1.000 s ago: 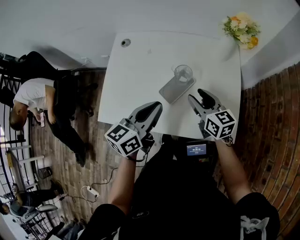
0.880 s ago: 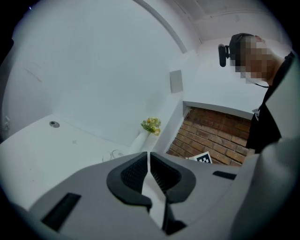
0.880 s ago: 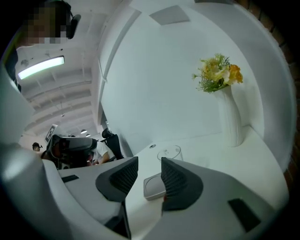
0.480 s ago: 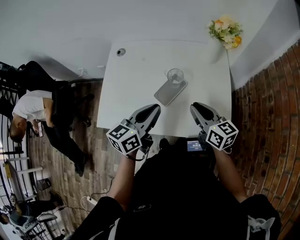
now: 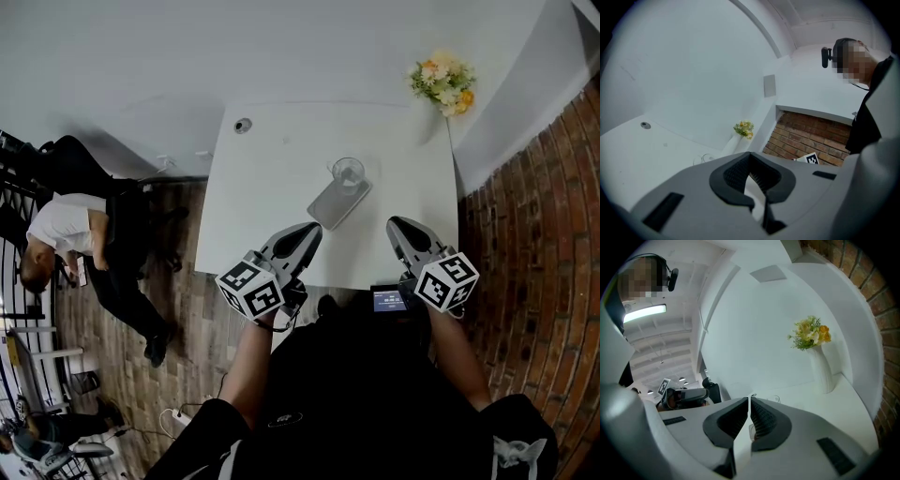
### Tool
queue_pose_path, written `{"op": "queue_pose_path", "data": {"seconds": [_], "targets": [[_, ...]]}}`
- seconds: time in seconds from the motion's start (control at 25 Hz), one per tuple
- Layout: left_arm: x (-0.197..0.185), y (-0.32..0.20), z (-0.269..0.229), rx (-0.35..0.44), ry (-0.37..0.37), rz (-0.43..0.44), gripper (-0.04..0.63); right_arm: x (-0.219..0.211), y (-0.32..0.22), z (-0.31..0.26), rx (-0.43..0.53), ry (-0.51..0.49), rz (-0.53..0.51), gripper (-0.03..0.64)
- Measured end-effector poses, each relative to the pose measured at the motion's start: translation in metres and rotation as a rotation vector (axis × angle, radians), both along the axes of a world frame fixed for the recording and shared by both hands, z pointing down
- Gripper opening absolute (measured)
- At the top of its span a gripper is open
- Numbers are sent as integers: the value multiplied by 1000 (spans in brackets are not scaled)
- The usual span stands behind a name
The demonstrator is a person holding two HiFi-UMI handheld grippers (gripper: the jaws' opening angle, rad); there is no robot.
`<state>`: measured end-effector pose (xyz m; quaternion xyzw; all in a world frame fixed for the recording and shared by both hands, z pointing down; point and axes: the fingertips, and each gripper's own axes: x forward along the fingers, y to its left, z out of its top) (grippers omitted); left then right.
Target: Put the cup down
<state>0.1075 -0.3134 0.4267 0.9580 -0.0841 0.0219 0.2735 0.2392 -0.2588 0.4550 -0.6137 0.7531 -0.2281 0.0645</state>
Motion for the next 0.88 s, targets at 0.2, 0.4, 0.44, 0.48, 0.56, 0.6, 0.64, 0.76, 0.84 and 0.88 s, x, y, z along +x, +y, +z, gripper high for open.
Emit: {"op": "queue_pose_path", "data": {"seconds": [0.2, 0.4, 0.44, 0.48, 0.56, 0.6, 0.64, 0.76, 0.84, 0.88], "targets": [[0, 8, -4, 11, 18, 22, 8, -4, 3, -2, 9, 4, 1, 21], [4, 12, -1, 9, 9, 35, 8, -2, 3, -4, 12, 17, 10, 15], [4, 13, 0, 9, 6, 39, 8, -1, 3, -4, 11, 20, 14, 15], [4, 14, 1, 9, 4, 42, 8, -1, 2, -4, 11, 23, 18, 15], [4, 16, 2, 8, -1, 47, 8, 1, 2, -4, 11, 27, 28, 15], [4, 17, 3, 8, -4, 48, 8, 2, 2, -4, 11, 28, 31, 15], [4, 17, 3, 7, -6, 48, 8, 2, 2, -4, 11, 30, 33, 15], [4, 18, 3, 7, -9, 49, 8, 1, 1, -4, 9, 36, 28, 15], [5, 19, 2, 9, -13, 51, 8, 0, 1, -4, 8, 37, 23, 15], [5, 20, 3, 10, -14, 51, 8, 0, 1, -4, 8, 38, 21, 15]]}}
